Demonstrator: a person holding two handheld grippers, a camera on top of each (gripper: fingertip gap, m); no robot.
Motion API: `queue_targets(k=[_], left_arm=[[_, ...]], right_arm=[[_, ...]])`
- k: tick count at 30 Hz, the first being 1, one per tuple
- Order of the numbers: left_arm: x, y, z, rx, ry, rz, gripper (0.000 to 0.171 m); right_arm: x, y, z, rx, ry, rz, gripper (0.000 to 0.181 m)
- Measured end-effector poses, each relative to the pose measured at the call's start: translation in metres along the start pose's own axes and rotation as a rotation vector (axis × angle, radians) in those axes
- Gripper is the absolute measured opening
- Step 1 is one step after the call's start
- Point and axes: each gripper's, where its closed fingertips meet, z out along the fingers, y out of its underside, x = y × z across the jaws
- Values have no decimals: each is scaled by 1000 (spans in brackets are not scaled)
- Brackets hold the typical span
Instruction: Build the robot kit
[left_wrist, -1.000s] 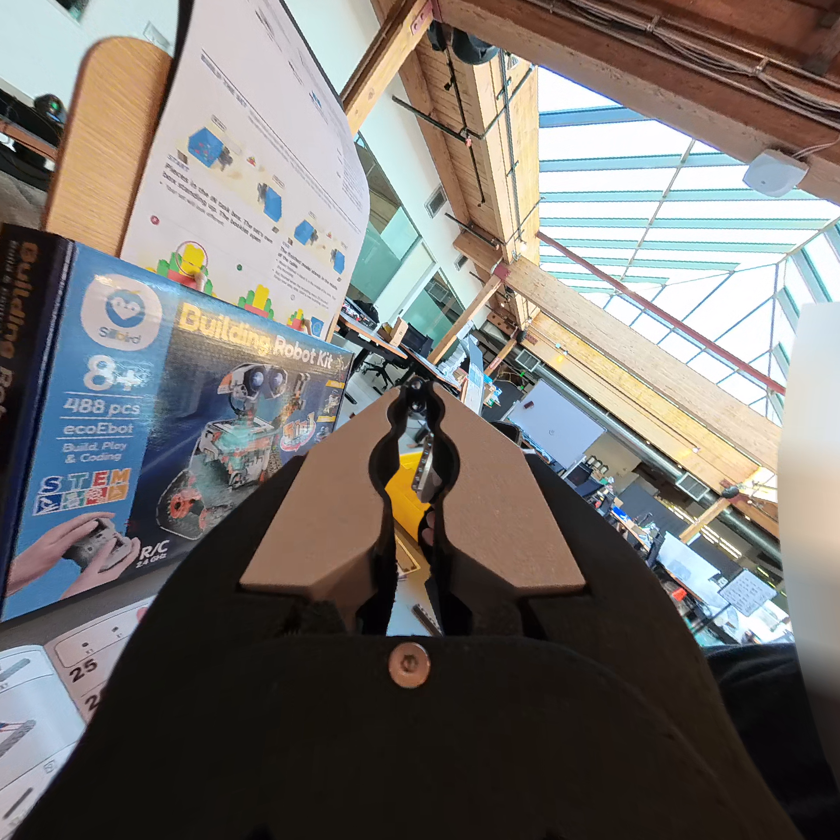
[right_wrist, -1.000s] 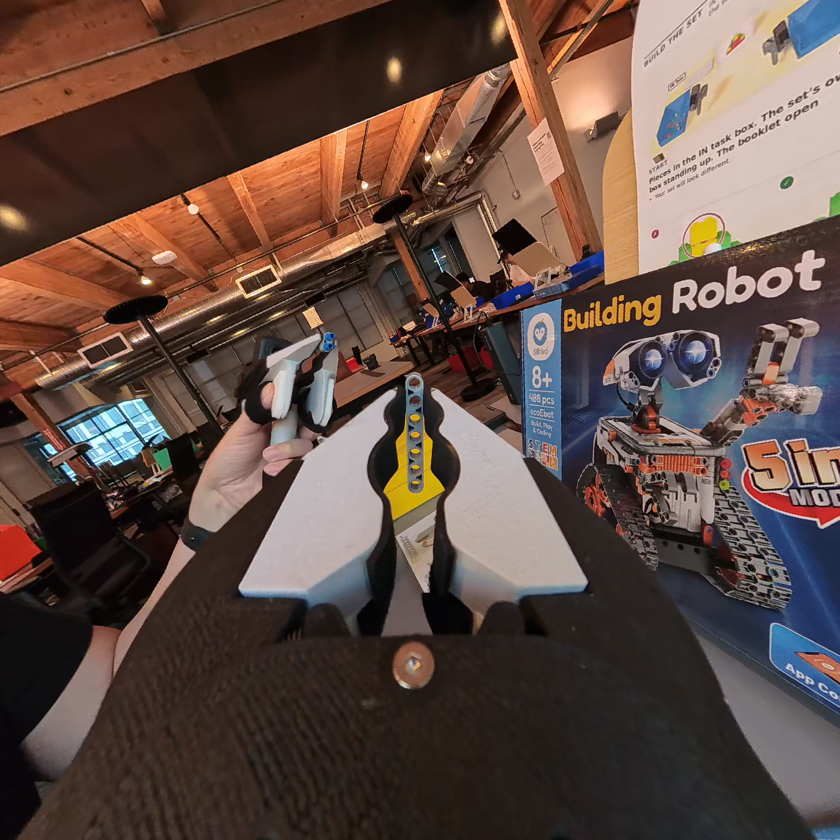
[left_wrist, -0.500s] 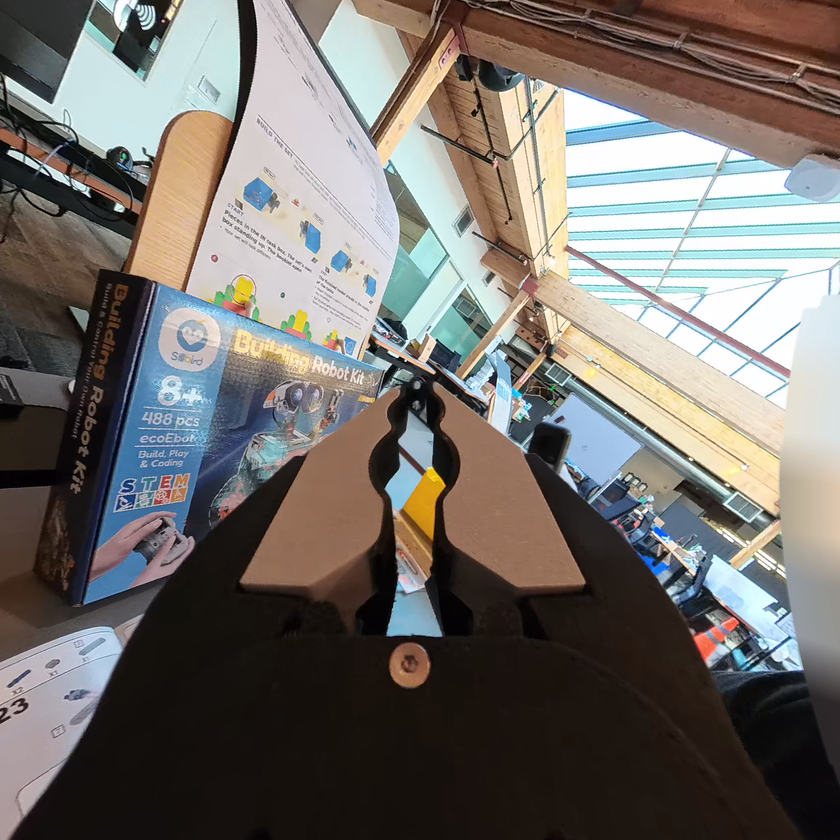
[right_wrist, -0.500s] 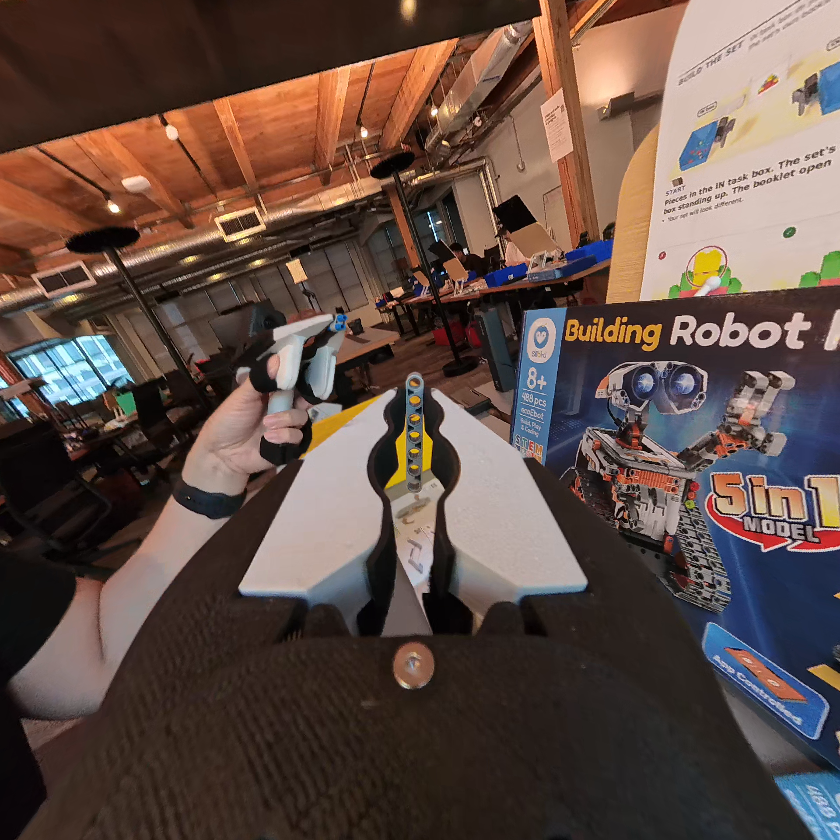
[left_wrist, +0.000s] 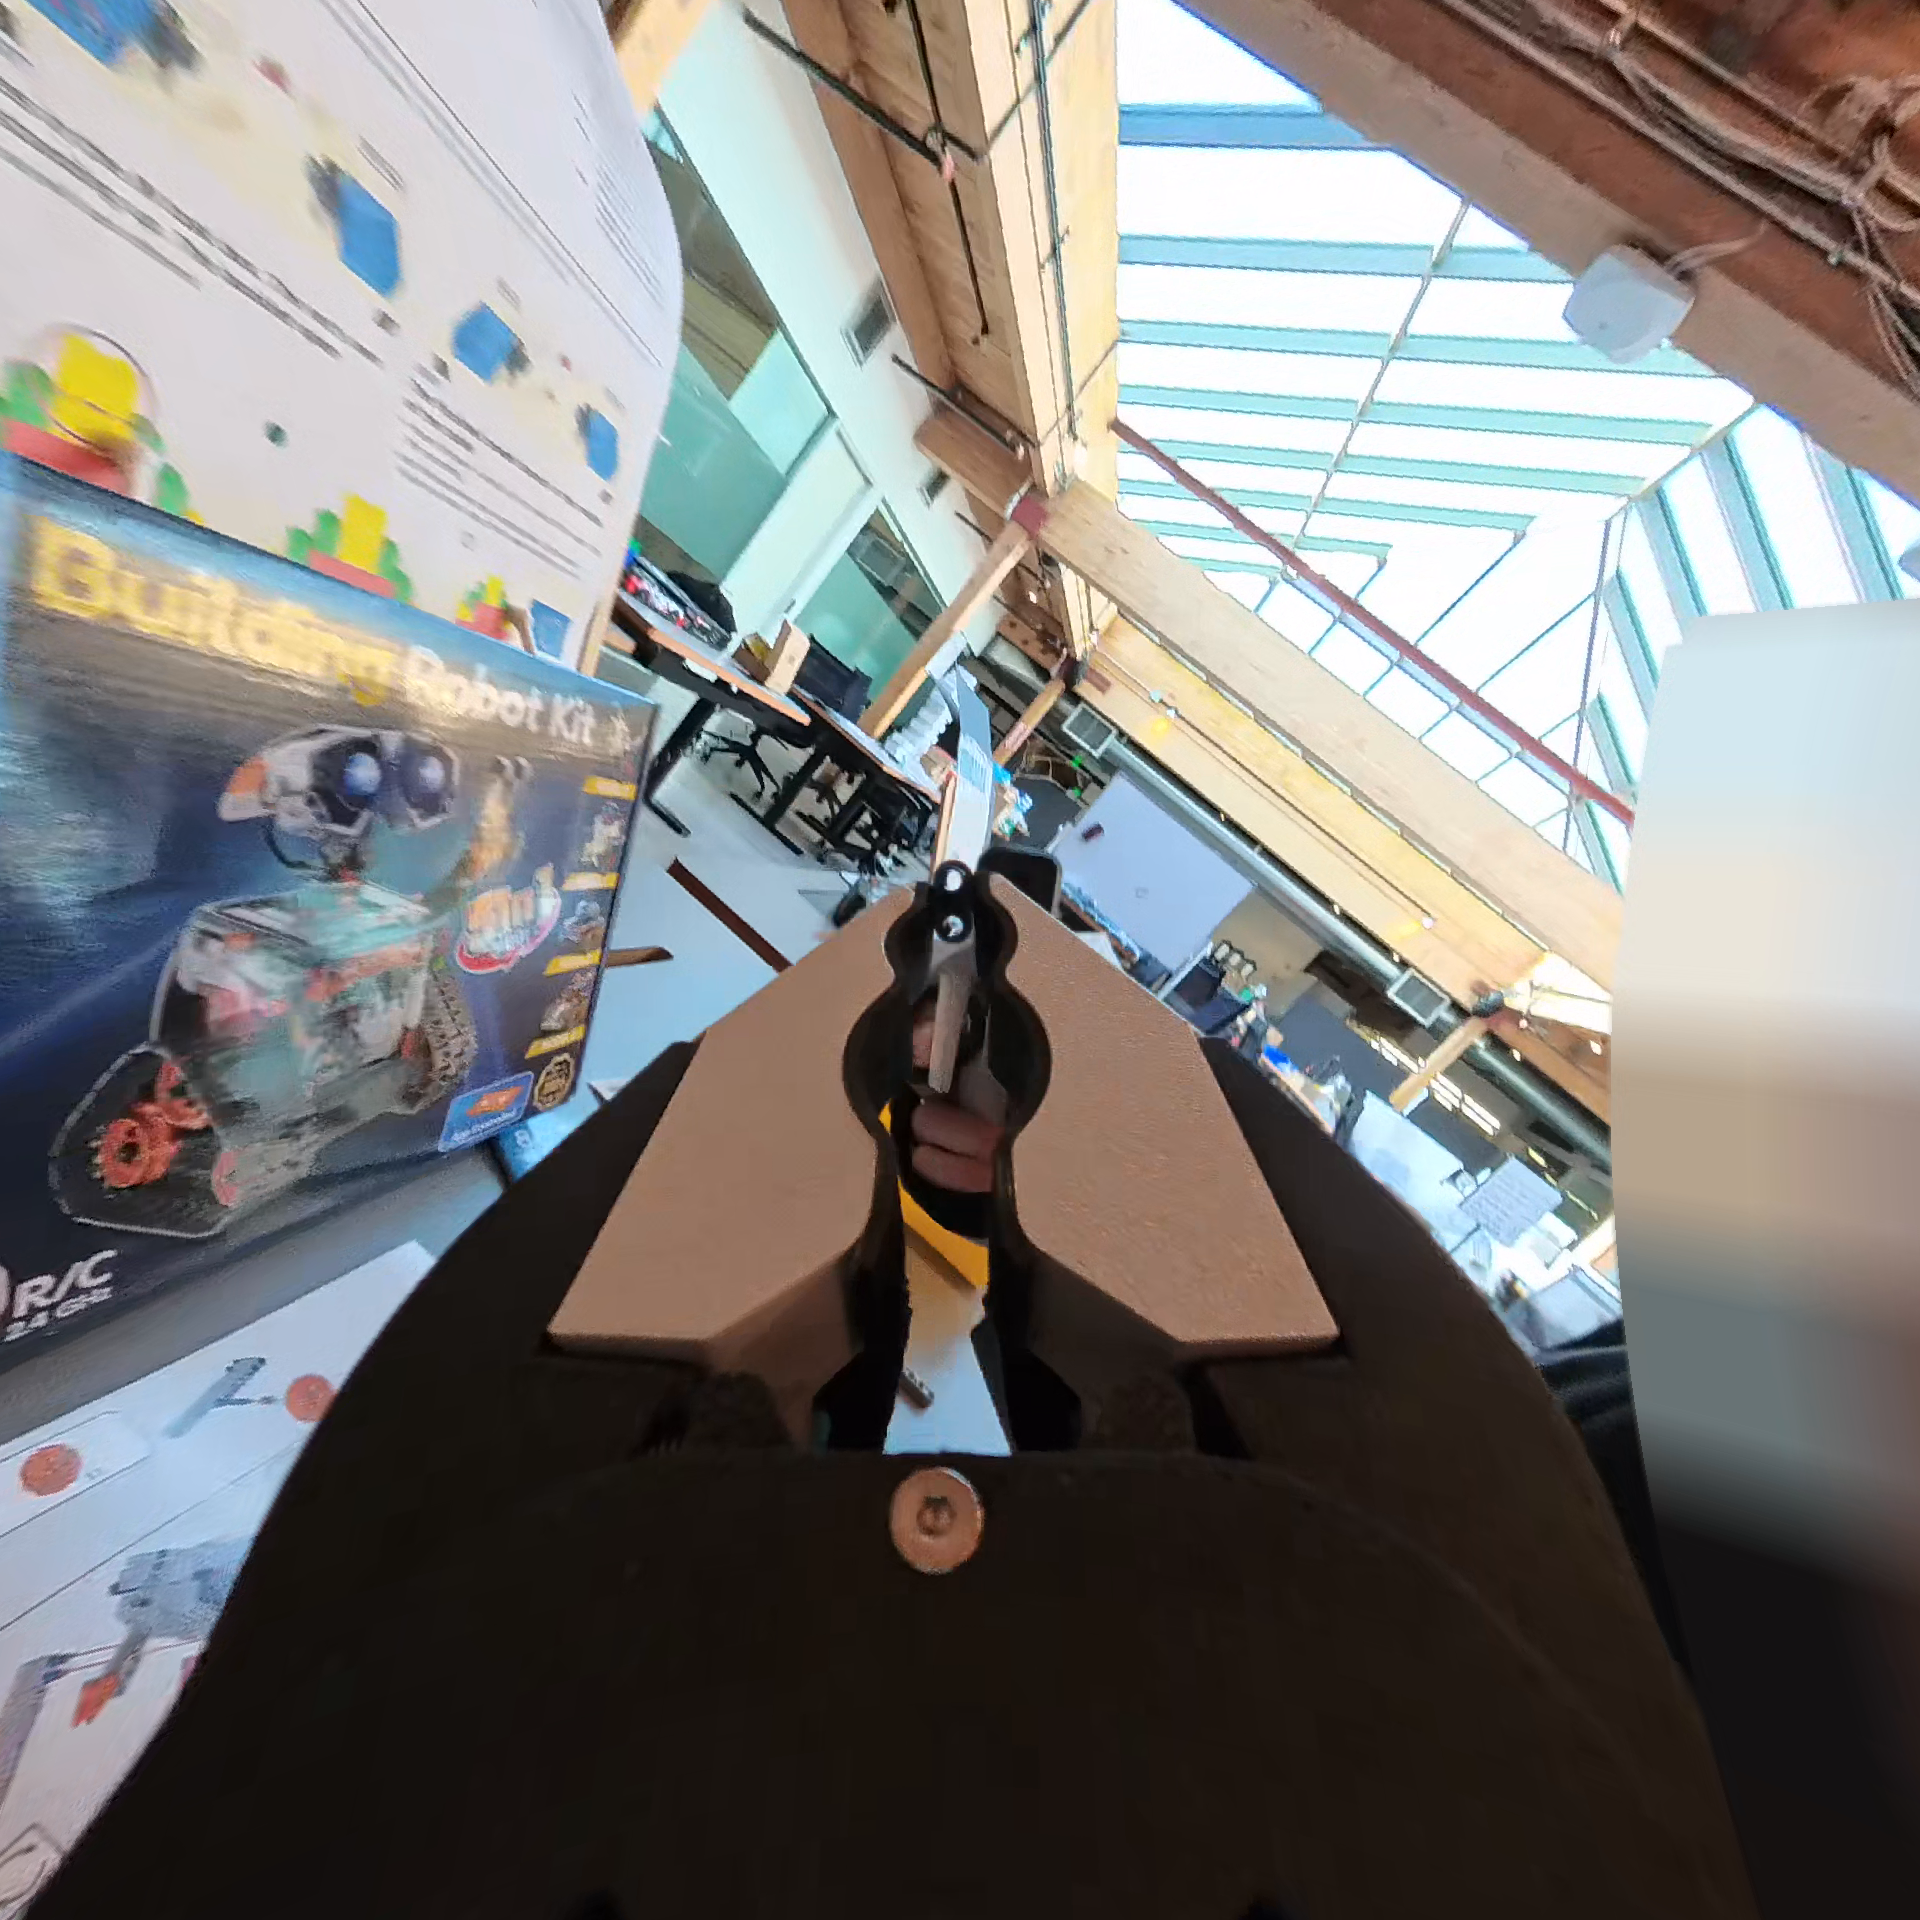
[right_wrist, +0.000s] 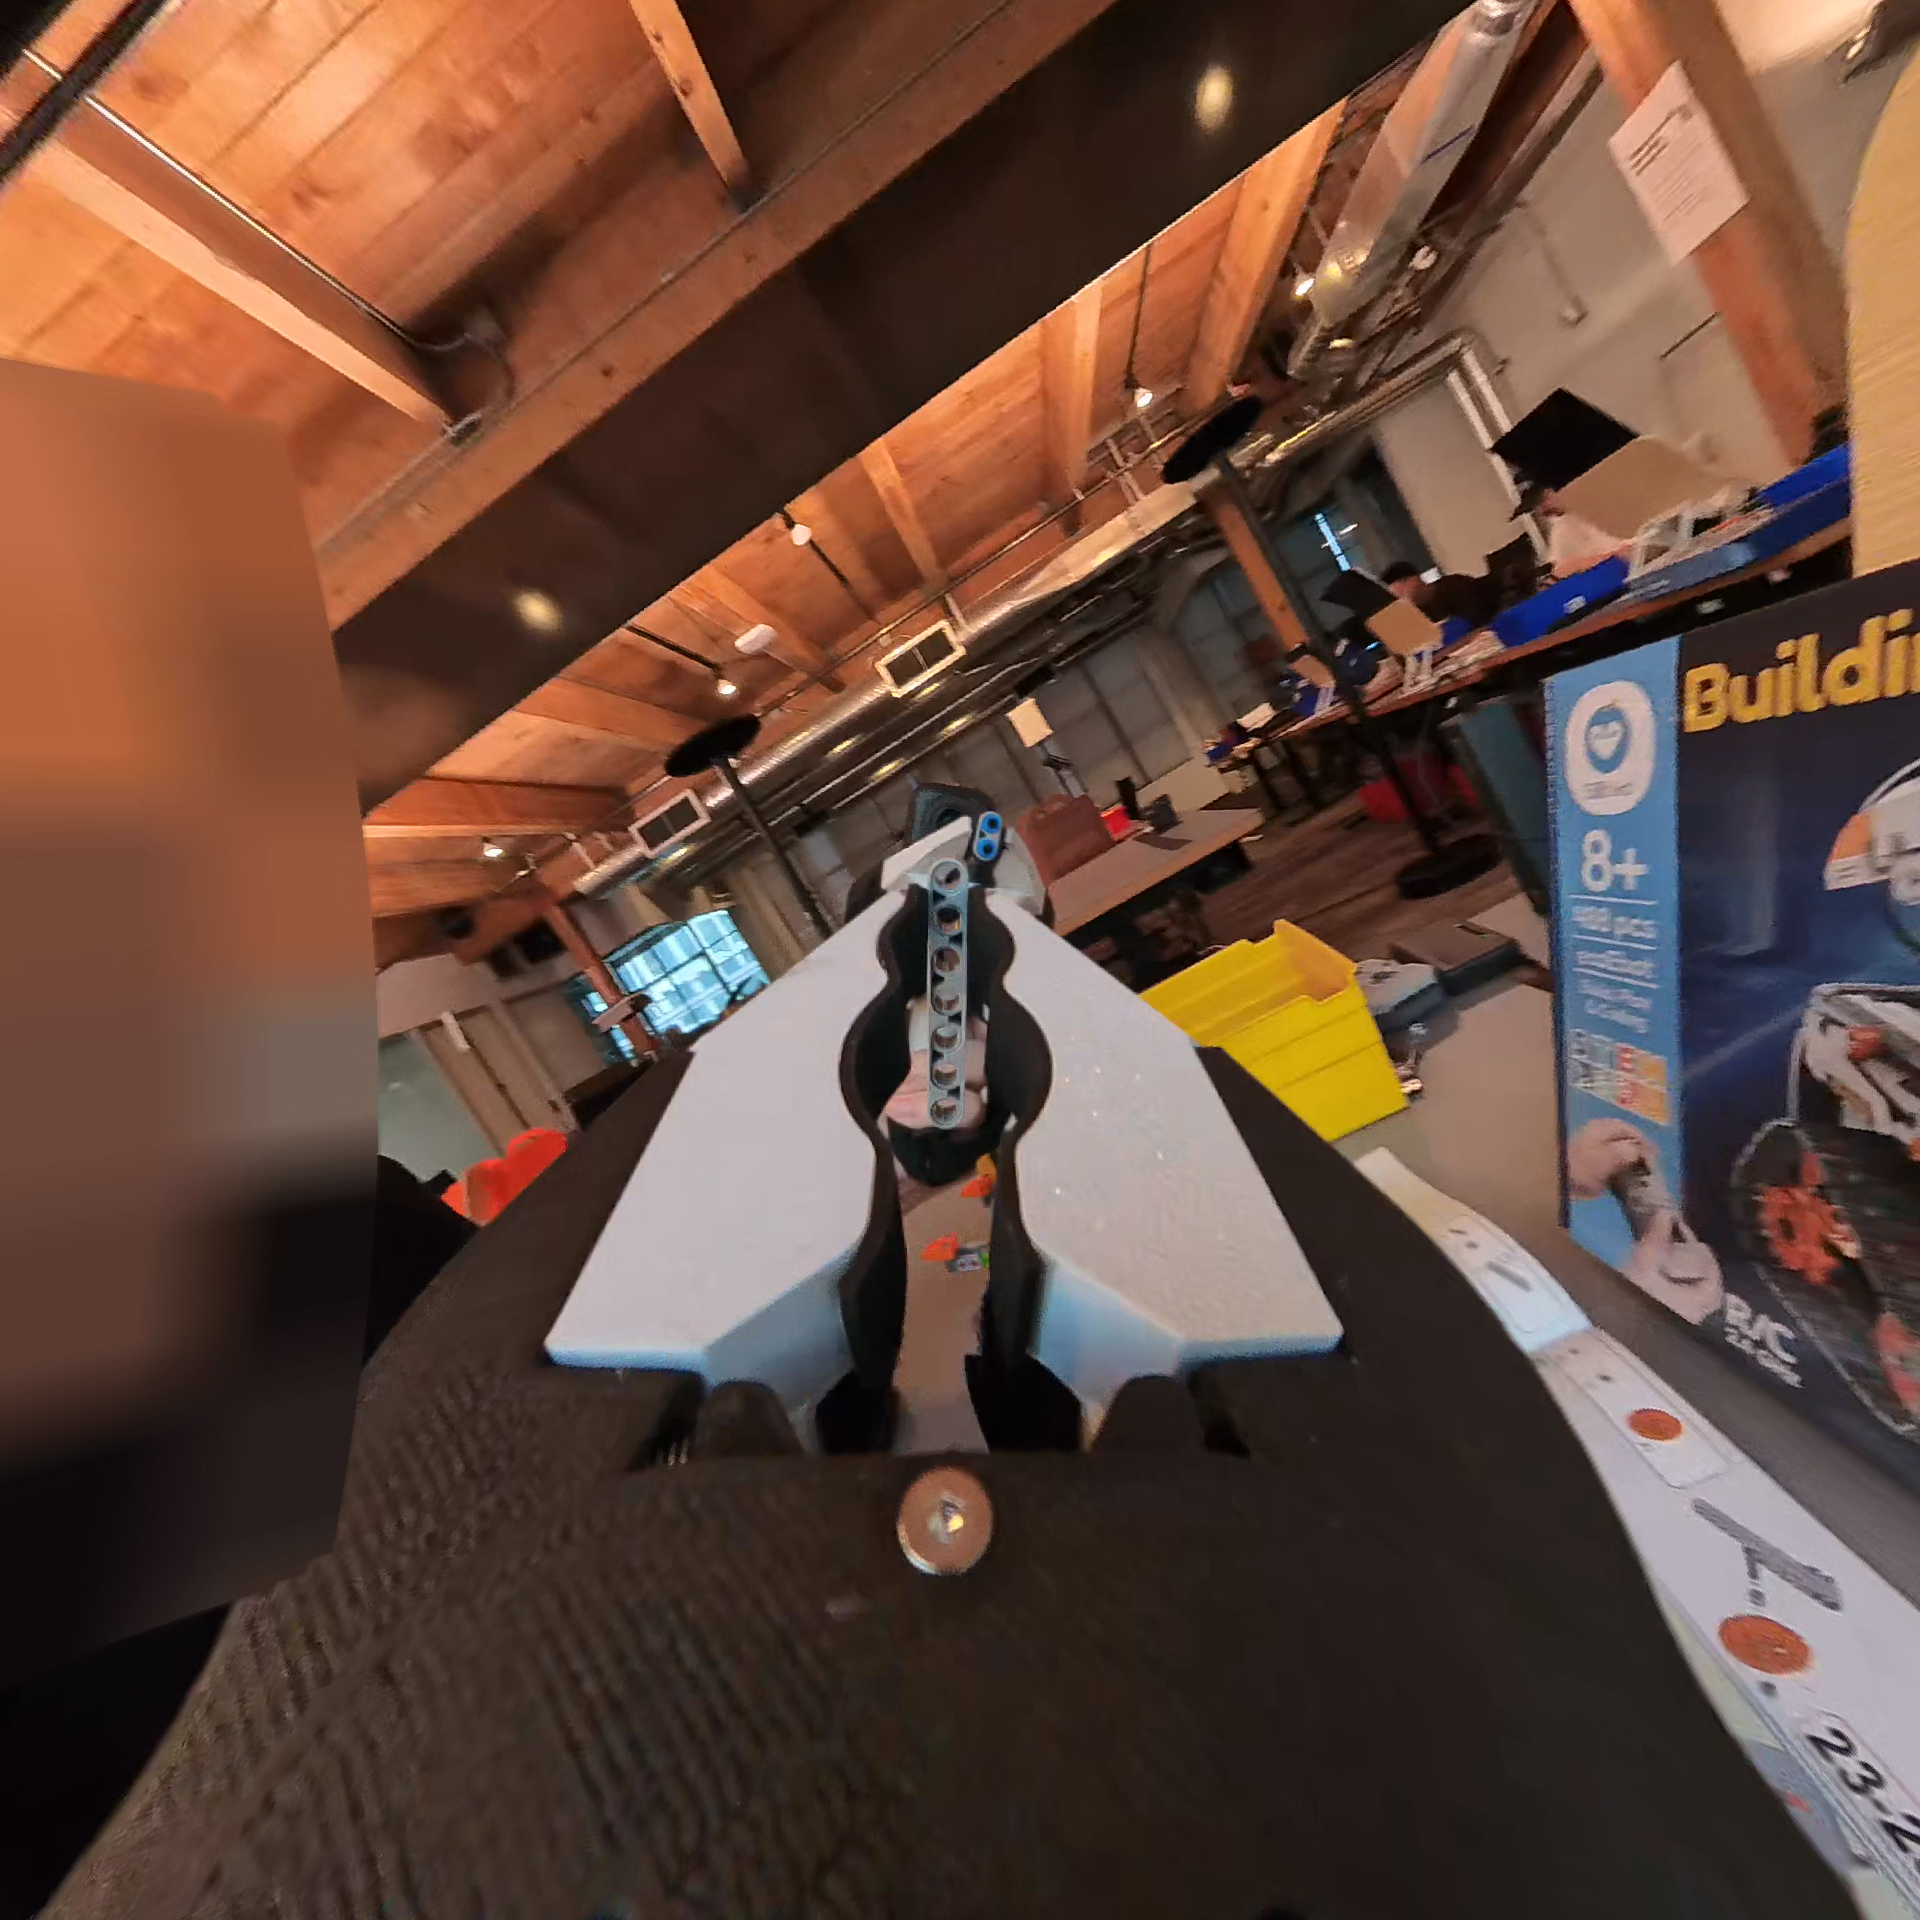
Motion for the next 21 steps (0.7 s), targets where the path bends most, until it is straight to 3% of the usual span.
queue_targets(k=[8, 21], left_arm=[[15, 40, 27, -173, 66, 23, 5], [10, 45, 28, -193, 87, -43, 5]], right_arm=[[-9, 10, 4, -55, -106, 102, 5], [-1, 27, 11, -105, -95, 143, 5]])
